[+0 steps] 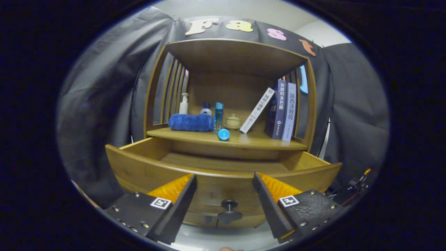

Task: Pull open the drawer, take out the items inside it, and place them on the countertop above the cabinet.

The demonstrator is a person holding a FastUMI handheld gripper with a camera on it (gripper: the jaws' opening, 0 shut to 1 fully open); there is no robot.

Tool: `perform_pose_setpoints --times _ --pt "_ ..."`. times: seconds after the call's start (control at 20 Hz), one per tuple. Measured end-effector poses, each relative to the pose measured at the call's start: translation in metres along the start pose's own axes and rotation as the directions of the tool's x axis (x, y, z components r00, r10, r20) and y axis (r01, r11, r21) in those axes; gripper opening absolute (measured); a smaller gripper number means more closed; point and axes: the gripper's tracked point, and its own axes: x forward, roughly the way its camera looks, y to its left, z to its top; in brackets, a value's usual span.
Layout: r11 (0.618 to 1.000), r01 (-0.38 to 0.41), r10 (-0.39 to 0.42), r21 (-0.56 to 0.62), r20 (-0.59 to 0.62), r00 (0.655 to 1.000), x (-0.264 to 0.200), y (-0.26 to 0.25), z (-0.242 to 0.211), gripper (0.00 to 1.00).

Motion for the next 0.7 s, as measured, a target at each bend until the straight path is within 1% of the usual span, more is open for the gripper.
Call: perform_pose_setpoints --times 0.05,0.1,0.2,0.45,0.7 --pt "1.0 0.004 -0.003 0.006 -0.028 1.0 0.015 0.001 0.0 0.97" --pt "1.0 0.006 -0.006 0.011 -0.018 1.0 0.028 0.001 0.004 0.97" --pt "1.0 0.003 -0.002 0.022 -0.035 0.999 0.03 0.002 0.004 0.98" --pt "1.0 0.0 0.002 0.026 -0.065 0.998 0.068 0.004 0.007 0.98" --pt "1.0 0.005 -0.003 0.024 -0.077 0.997 0.096 0.007 0.011 0.98"
